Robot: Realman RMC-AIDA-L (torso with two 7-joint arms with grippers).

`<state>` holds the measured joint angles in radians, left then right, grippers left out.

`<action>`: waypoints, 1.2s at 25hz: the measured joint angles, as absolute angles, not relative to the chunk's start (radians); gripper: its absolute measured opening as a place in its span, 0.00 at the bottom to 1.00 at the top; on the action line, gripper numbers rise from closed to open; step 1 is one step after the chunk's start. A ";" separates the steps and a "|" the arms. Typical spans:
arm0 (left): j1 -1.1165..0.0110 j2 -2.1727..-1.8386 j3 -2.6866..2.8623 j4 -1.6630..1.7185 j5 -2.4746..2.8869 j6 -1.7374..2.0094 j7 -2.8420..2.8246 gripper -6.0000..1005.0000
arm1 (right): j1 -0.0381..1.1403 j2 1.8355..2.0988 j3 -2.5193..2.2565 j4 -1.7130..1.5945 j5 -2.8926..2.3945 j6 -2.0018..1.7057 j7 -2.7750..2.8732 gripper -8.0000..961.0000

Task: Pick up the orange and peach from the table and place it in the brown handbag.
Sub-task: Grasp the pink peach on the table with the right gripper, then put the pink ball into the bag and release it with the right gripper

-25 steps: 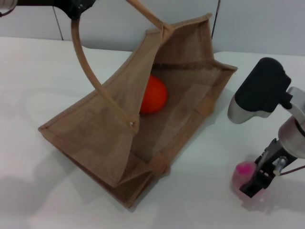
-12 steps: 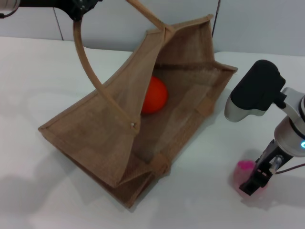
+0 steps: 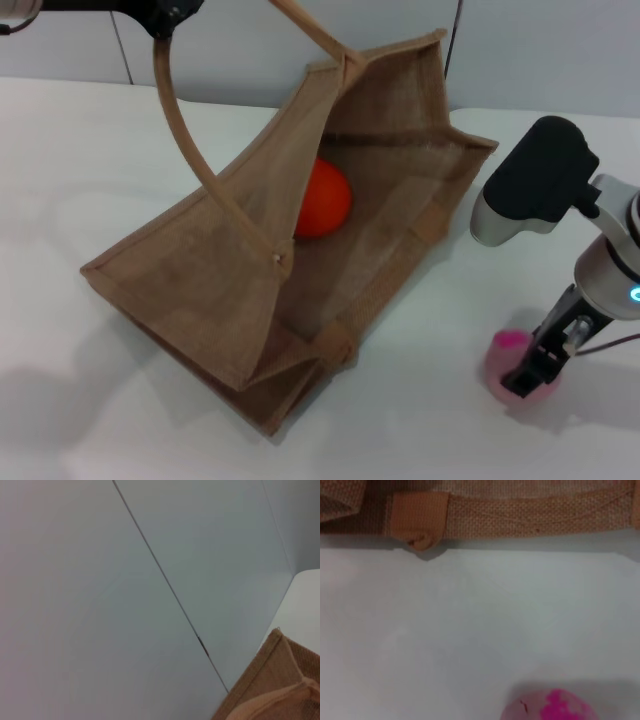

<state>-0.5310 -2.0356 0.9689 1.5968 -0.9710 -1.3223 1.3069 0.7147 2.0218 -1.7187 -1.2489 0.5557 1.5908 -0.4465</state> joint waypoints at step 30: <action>-0.580 -2.035 1.031 1.605 -1.071 -1.310 1.298 0.20 | 0.834 2.022 -1.627 -1.424 0.620 1.376 -0.472 0.50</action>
